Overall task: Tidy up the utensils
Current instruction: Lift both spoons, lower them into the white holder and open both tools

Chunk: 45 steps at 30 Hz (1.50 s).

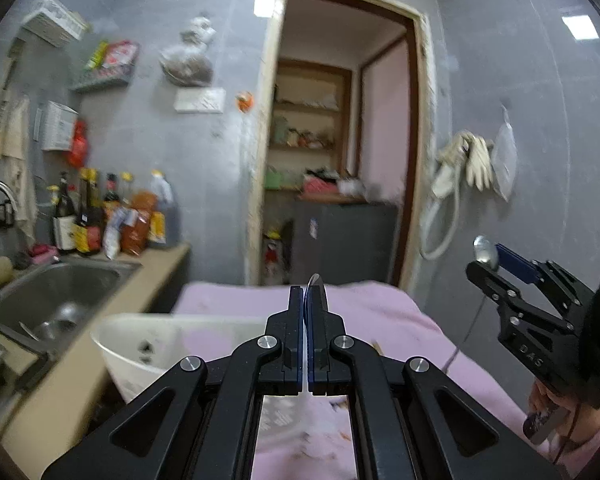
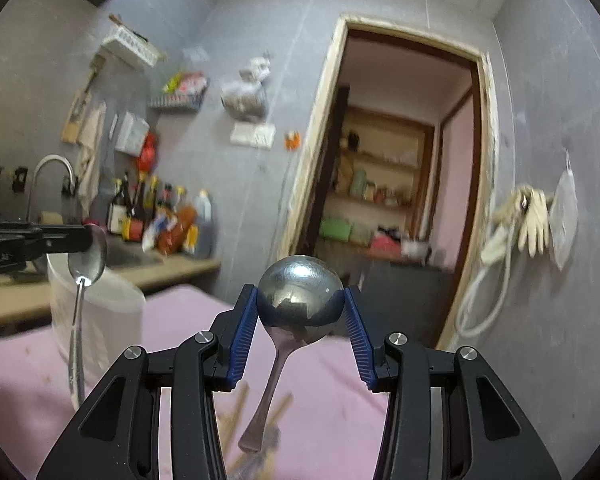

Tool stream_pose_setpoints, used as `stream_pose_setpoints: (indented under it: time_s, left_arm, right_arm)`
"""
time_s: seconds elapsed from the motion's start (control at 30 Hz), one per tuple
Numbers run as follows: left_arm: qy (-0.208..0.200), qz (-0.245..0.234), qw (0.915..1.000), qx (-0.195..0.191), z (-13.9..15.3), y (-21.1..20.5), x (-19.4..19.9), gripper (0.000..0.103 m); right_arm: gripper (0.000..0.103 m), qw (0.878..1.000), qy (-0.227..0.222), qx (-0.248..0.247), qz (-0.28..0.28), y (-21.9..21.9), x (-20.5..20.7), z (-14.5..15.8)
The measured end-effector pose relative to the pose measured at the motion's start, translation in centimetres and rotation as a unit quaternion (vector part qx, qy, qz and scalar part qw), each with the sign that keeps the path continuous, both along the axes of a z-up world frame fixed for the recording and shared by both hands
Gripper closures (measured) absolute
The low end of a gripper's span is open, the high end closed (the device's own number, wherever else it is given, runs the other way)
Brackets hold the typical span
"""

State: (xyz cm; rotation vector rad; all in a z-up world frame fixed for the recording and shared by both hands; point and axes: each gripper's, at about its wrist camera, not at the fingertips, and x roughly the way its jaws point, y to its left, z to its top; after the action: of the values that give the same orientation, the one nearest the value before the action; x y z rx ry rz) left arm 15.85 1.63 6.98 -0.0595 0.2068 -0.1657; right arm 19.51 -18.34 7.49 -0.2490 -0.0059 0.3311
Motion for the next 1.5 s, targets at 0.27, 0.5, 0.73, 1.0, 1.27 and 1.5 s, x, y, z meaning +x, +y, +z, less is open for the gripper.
stream_pose_setpoints:
  time_s: [0.27,0.5,0.73,1.0,1.27,1.5]
  left_arm:
    - [-0.049,0.094,0.9944,0.001,4.4,6.4,-0.5,0.103]
    - [-0.088,0.18,0.9795,0.018,5.7,11.3,-0.8,0.103]
    - [-0.069,0.221,0.9723,0.034,2.7,13.1,1.8,0.103]
    - [-0.027,0.206,0.9759,0.068,-1.1,11.6,4.5,0.103]
    - [0.022,0.186,0.9795,0.074,-3.5,10.6,6.0,0.103]
    - [0.057,0.151,0.9855,0.051,-3.8,10.7,6.0,0.101]
  right_arm:
    - [0.062,0.997,-0.027,0.033,0.072,5.7,0.1,4.3]
    - [0.062,0.993,-0.031,0.046,0.108,10.0,0.6,5.5]
    - [0.062,0.994,-0.017,0.027,0.103,12.8,2.2,3.3]
    - [0.062,0.994,0.041,0.007,0.101,13.7,4.1,-0.1]
    - [0.062,0.988,0.101,0.003,0.114,13.9,5.1,-2.3]
    - [0.061,0.982,0.148,0.009,0.119,13.7,5.8,-3.5]
